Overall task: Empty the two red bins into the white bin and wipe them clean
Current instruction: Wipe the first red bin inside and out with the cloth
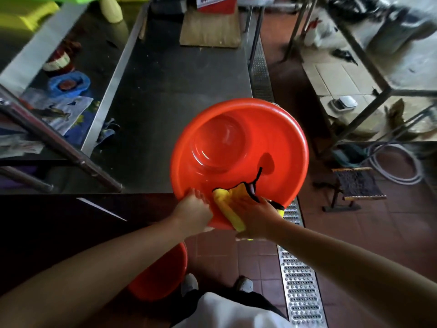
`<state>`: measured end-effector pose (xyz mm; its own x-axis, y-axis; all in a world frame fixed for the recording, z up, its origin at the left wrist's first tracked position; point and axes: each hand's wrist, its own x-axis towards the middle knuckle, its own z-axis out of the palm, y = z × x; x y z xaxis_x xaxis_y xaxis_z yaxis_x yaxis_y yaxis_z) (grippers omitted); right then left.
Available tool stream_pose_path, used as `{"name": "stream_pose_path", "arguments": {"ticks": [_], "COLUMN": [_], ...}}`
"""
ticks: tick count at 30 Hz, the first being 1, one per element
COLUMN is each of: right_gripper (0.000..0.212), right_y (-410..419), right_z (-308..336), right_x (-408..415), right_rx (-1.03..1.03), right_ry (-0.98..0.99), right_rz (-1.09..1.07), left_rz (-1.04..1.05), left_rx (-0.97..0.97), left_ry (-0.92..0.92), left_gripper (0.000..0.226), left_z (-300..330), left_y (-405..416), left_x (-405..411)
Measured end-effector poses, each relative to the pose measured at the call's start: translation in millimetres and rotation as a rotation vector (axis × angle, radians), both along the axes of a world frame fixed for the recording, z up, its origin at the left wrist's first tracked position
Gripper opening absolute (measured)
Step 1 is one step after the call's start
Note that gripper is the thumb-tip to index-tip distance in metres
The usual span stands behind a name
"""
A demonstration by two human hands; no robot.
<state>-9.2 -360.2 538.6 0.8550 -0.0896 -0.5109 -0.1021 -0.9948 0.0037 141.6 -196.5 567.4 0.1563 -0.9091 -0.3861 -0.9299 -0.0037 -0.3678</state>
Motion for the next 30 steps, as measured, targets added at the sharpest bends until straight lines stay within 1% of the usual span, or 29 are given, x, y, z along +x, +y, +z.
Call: {"name": "stream_pose_path", "arguments": {"ticks": [3,4,6,8,10,12,14,16,19,21,23,25,26,28,30], "right_gripper": [0.113,0.108,0.089,0.072,0.067,0.064,0.062,0.062,0.059,0.058,0.062,0.069,0.072,0.069,0.06], "right_y": [-9,-13,-20,-21,-15,-9,-7,-9,-10,-10,-13,-13,-11,-2,7], "right_z": [8,14,26,28,30,33,34,34,28,26,23,23,24,21,12], "right_x": [-2,-5,-9,-10,-5,0,0,-4,-6,-4,0,4,6,10,19], "right_rx": [-0.092,-0.139,-0.255,-0.313,-0.307,-0.314,-0.306,-0.314,-0.279,-0.235,-0.183,-0.132,-0.105,-0.051,-0.04], "right_ry": [-0.009,-0.026,-0.068,-0.164,-0.177,-0.172,-0.136,-0.145,-0.219,-0.256,-0.217,-0.154,-0.173,-0.233,-0.227], "right_rz": [0.084,0.124,0.199,0.251,0.238,0.219,0.211,0.217,0.214,0.202,0.189,0.135,0.096,0.027,0.018], "left_rz": [-0.097,-0.126,-0.163,-0.166,-0.139,-0.084,0.015,0.114,0.211,0.26,0.228,0.169,0.152,0.105,0.054], "left_rx": [0.036,0.058,0.111,0.165,0.214,0.221,0.184,0.13,0.062,-0.037,-0.085,-0.071,-0.049,-0.021,-0.017], "left_ry": [-0.071,-0.1,-0.169,-0.234,-0.294,-0.319,-0.261,-0.139,-0.002,0.051,0.083,0.091,0.091,0.106,0.091], "left_gripper": [0.067,0.066,0.064,0.064,0.064,0.067,0.081,0.092,0.096,0.093,0.085,0.08,0.079,0.077,0.072], "left_z": [12,17,29,41,50,53,49,33,10,4,4,3,3,0,-3], "left_y": [3,5,9,10,8,6,7,11,6,-1,-4,0,1,2,2], "left_x": [15,22,37,50,57,56,42,16,-17,-21,-15,-10,-10,-11,-13]}}
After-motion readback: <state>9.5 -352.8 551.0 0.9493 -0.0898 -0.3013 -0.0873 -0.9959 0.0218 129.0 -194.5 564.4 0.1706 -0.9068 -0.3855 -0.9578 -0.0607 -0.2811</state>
